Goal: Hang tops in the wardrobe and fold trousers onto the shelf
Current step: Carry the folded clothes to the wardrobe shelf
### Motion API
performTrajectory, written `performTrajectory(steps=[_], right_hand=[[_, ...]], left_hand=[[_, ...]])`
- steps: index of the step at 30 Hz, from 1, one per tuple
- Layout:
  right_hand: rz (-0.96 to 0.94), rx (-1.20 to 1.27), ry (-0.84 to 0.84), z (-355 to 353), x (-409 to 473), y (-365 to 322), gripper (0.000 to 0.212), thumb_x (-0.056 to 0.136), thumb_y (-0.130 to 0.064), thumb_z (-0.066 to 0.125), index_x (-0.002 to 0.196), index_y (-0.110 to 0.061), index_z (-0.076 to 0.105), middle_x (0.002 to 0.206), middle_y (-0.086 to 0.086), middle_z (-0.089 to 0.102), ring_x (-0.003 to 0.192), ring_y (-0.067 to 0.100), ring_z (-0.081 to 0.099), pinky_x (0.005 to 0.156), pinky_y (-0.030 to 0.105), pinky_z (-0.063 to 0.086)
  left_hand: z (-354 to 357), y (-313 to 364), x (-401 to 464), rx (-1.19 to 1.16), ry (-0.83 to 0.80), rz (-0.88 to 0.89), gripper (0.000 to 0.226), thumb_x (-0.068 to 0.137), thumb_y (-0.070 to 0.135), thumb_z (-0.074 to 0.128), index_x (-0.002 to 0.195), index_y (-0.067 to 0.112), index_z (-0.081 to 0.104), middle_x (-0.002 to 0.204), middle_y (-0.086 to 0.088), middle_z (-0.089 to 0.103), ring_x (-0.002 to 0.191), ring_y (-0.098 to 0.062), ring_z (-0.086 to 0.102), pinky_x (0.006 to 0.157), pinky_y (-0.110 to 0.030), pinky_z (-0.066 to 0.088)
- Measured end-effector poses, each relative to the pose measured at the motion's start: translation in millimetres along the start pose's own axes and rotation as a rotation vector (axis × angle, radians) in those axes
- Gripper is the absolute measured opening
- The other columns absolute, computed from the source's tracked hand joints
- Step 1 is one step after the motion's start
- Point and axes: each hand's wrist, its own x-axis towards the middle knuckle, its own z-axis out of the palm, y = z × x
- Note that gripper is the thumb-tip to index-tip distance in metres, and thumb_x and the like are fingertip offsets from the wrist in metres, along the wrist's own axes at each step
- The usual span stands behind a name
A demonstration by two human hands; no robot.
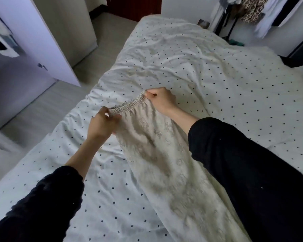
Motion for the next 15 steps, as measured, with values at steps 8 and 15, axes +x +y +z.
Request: performTrajectory(steps=[8, 15], right_hand=[[-0.071, -0.248, 0.077, 59.1, -84.3, 90.6, 0.050, 0.097, -0.032, 0.033, 0.145, -0.017, 0.037, 0.151, 0.002, 0.035, 0.140, 0.020, 0.030, 0.111, 0.045, 0.028], [0.115, -0.269, 0.074, 109.9, -240.4, 176.2, 0.052, 0.097, -0.034, 0.029, 0.142, -0.010, 0.042, 0.149, 0.016, 0.036, 0.141, 0.031, 0.029, 0.108, 0.054, 0.035]], left_hand=[[68.3, -76.3, -43.7, 0.280, -0.057, 0.041, 0.070, 0.094, 0.034, 0.051, 0.150, 0.018, 0.012, 0.155, -0.016, 0.012, 0.143, -0.032, 0.014, 0.111, -0.052, 0.020], [142.8, -90.8, -141.0, 0.626, -0.229, 0.587, 0.053, 0.094, 0.036, 0.038, 0.144, 0.021, 0.031, 0.154, -0.018, 0.022, 0.143, -0.036, 0.013, 0.110, -0.062, 0.014]])
